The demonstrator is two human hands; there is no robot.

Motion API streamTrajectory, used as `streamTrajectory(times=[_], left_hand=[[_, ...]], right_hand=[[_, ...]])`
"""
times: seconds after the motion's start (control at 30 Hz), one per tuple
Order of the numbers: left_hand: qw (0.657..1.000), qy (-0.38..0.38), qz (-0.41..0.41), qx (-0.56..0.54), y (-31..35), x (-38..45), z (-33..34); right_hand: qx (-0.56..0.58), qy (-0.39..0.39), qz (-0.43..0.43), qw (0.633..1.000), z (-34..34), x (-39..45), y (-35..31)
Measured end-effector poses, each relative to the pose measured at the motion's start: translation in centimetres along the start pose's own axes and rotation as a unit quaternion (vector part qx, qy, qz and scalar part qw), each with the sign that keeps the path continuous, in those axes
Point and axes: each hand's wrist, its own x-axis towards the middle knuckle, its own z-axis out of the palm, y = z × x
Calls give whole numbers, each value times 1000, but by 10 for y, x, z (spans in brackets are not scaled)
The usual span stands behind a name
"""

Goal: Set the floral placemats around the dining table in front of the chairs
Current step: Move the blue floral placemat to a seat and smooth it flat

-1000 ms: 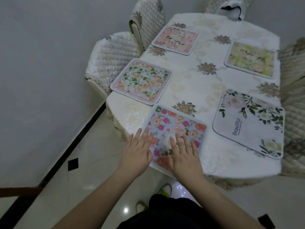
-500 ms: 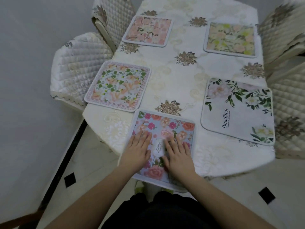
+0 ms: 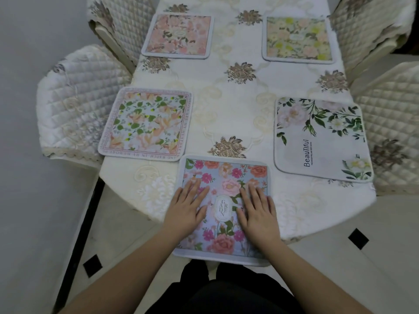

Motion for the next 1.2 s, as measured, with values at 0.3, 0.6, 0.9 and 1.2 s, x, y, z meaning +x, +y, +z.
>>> streamTrajectory(times=[0.3,0.6,0.9,1.2], left_hand=[[990,34,-55,-124,-14,-14,-7],[838,115,-243,-474,-9,-12,-54],[792,-66,-228,-562,-27,-15,-66],[836,-6,-126,-534,-6,-6,-92]], right_hand=[[160,3,130,978,-15,-5,1],[474,89,273,832,-53,-7,4],[491,-57,232,838,-65,-23,10],[511,76,248,820,-99,-50,0]])
